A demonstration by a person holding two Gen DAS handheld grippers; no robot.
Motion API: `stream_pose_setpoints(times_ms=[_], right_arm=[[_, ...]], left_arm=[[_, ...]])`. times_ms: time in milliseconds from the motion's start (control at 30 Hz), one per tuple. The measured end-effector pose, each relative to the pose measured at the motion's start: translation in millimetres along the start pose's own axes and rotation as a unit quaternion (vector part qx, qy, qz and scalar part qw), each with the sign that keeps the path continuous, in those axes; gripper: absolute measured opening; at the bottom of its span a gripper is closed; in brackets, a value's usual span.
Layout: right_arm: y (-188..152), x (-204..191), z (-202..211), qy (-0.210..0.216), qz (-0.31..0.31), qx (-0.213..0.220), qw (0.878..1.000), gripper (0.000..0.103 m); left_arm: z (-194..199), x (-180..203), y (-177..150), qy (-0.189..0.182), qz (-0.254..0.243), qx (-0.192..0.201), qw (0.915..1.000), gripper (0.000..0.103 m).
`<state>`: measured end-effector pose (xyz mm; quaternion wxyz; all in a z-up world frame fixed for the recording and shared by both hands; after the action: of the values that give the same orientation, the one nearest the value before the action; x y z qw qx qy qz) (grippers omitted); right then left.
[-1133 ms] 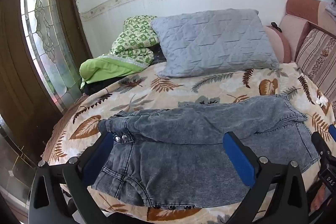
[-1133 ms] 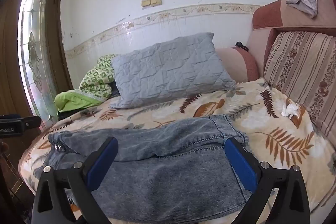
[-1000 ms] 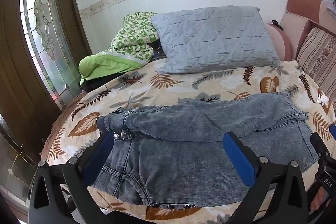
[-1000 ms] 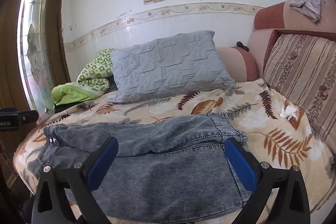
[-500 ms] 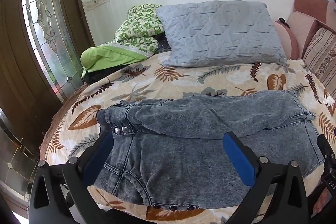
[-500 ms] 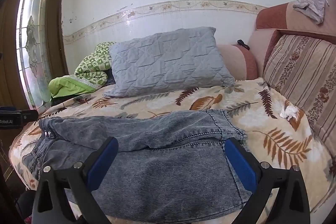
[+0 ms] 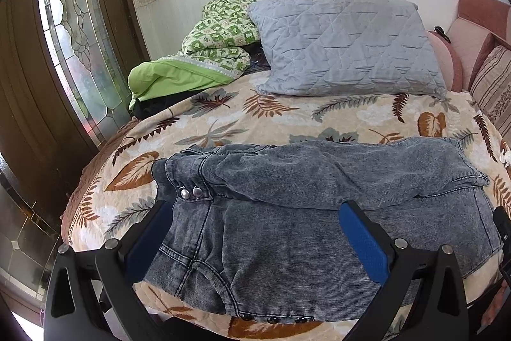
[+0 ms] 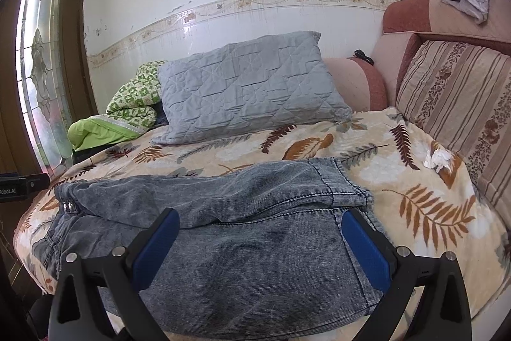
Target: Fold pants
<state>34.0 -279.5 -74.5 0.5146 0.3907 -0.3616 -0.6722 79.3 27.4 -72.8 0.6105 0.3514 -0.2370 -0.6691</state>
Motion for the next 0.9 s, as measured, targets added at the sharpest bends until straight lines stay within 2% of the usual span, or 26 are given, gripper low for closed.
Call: stream_pose_setpoints(times_ms=[200, 467, 633, 733, 900], right_arm=[[-4, 0, -7, -0.002, 0.003, -0.014, 1.000, 0.102], [-2, 7, -17, -0.018, 0.006, -0.030, 0.999, 0.102], [16, 45, -34, -0.060, -0.018, -0.035, 0.997, 0.102], [34, 74, -52, -0.084, -0.036, -0.039, 0.995, 0.102], [57, 112, -99, -0.091, -0.058, -0.067, 0.992, 0.102]], left_arm=[[-9, -2, -5, 0.002, -0.002, -0.010, 0.9999, 0.103], [-40, -9, -15, 0.006, -0.016, -0.046, 0.9988, 0.103], [-73, -33, -13, 0.014, -0.006, -0.085, 0.9962, 0.103], [-89, -52, -5, 0.024, 0.001, -0.096, 0.9951, 0.103], [-121, -77, 18, 0.023, 0.013, -0.121, 0.9923, 0.103]])
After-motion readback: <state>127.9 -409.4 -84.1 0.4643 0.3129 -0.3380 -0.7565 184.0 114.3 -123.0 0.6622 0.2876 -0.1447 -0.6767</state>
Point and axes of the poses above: each gripper's, at about its wrist camera, not at the fingertips, and z roughly against the way its jaws point, x to its right, y to its top, the point moved 6 cm from there along -z, roughly the way its jaws point, and after that the axes turned 2 degrees about y, right-handed, at the moved point
